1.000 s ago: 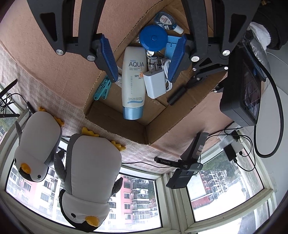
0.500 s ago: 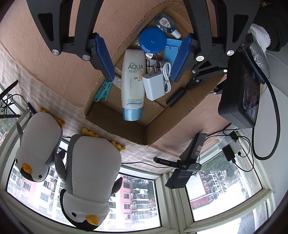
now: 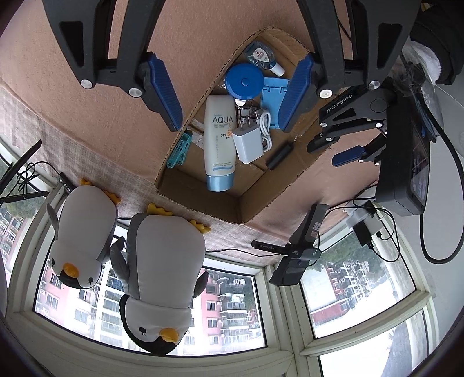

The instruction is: Organize rigid objects

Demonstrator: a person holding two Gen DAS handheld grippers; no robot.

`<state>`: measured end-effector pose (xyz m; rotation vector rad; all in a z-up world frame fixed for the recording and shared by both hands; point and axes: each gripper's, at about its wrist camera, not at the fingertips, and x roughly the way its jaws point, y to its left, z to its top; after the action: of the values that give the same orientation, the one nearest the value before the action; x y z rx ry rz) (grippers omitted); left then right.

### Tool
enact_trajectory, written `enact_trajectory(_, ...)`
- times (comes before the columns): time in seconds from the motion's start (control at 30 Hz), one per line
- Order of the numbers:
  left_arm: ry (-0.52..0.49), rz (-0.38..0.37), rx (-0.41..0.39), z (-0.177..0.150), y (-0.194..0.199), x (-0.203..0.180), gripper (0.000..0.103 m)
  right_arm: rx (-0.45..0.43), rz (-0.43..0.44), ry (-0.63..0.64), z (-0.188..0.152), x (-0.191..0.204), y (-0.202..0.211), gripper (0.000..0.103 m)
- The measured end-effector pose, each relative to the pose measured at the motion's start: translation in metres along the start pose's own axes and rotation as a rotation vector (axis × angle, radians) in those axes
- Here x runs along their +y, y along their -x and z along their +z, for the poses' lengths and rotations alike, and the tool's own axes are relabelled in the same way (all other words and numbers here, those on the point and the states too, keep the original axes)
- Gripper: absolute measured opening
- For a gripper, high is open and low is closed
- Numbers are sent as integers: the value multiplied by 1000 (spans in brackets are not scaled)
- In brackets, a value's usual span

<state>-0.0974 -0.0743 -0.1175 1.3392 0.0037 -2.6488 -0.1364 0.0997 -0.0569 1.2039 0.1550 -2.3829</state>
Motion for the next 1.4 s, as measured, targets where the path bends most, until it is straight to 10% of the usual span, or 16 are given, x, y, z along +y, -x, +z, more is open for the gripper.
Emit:
enact_trajectory(0.77,-13,-24,-109,-27,120,-17,71,-160,-139,-172,-57,-11,107,81)
enact_trajectory(1.4,-47,-68,-140,-36,141,-34,74,-174,-229,-195,-83,-11,130,82)
